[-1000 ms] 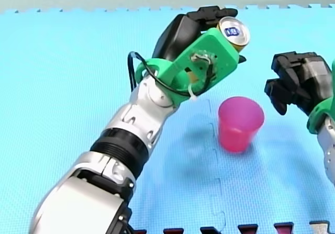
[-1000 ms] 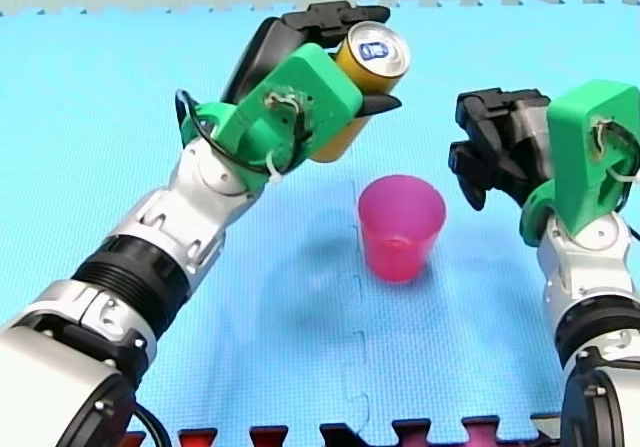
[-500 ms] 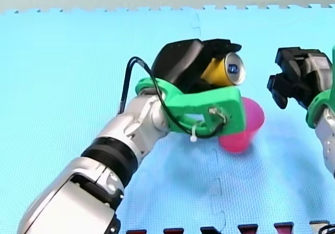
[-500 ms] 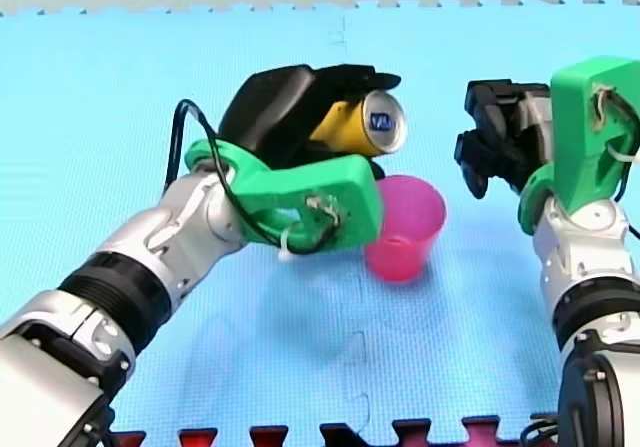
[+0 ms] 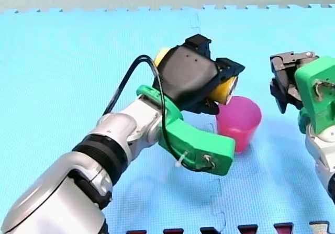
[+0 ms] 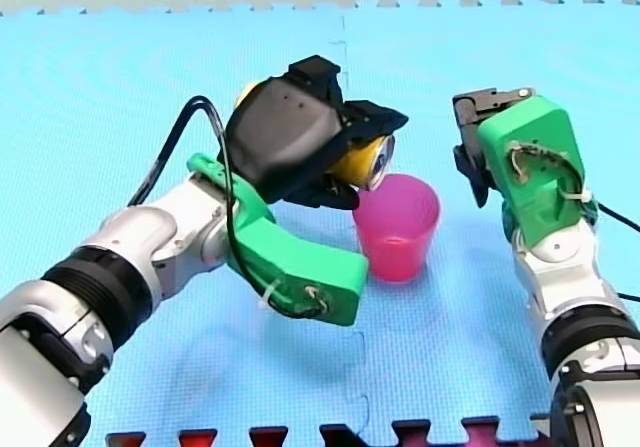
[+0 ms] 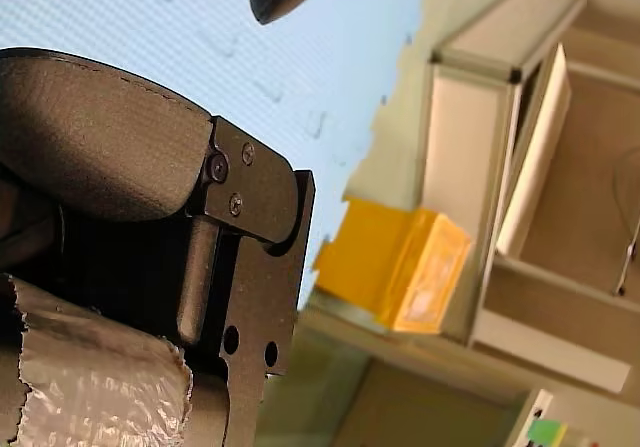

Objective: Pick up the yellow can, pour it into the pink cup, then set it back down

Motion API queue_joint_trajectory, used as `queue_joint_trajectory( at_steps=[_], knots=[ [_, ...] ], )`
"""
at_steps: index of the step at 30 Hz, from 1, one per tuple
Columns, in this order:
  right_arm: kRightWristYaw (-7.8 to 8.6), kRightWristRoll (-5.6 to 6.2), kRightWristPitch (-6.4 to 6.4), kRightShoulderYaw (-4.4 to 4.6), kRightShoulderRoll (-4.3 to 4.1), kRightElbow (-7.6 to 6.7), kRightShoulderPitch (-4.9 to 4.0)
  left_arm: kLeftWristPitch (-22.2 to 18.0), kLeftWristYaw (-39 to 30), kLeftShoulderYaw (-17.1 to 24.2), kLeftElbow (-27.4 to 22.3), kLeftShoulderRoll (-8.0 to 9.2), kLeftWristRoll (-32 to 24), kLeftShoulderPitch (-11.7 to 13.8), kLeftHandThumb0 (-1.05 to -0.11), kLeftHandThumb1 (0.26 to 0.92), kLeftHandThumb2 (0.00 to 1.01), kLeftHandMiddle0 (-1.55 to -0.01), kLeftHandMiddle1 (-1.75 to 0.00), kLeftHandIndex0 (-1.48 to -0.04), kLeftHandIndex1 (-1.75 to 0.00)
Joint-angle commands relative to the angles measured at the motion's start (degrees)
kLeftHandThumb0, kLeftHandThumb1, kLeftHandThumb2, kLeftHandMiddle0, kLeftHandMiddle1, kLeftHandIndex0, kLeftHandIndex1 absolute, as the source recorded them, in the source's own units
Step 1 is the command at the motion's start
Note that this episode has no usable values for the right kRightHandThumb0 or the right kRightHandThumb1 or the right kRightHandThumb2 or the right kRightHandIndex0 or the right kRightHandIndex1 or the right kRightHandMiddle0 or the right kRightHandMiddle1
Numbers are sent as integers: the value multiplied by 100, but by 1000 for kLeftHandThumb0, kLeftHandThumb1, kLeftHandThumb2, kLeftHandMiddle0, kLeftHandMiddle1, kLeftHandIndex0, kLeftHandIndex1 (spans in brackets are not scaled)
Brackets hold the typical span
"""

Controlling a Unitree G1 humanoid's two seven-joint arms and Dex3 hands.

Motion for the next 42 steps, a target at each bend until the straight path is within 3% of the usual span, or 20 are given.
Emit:
queue_joint_trajectory(
  at_steps=[1,14,21,23,27,31,33,37,39,42],
  knots=[
    [113,16,-52,2,-74,23,20,-6,127,-67,26,39,21,-61,-399,850,0,-643,-1628,-1141,-6],
    [156,6,-131,7,-98,24,34,104,504,-259,210,28,74,-116,-406,826,0,-618,-1680,-1143,-9],
    [-2,27,-88,-23,-45,22,12,133,739,-262,337,5,33,-153,-410,819,0,-600,-1721,-1149,-13],
    [-41,91,-99,-79,2,17,15,130,827,-253,359,0,19,-157,-410,818,0,-590,-1741,-1158,-19],
    [-359,171,-96,-161,142,8,1,112,1062,-143,355,28,-85,-175,-405,817,0,-588,-1746,-1178,-32],
    [-535,309,-38,-271,329,-13,-30,-114,1500,336,296,88,-549,-177,-389,814,0,-586,-1746,-1172,-34],
    [-621,424,103,-354,424,-28,-96,-407,1895,619,204,128,-813,-195,-376,808,0,-620,-1746,-1140,-18],
    [-529,758,614,-579,530,-59,-377,-696,2324,843,171,213,-977,-288,-387,807,0,-727,-1675,-1082,-9],
    [-510,820,716,-603,538,-75,-421,-682,2471,883,274,196,-979,-341,-453,805,0,-771,-1682,-1103,-20],
    [-494,844,763,-608,535,-86,-432,-722,2595,904,365,187,-975,-363,-491,799,0,-784,-1671,-1118,-22]
  ],
)
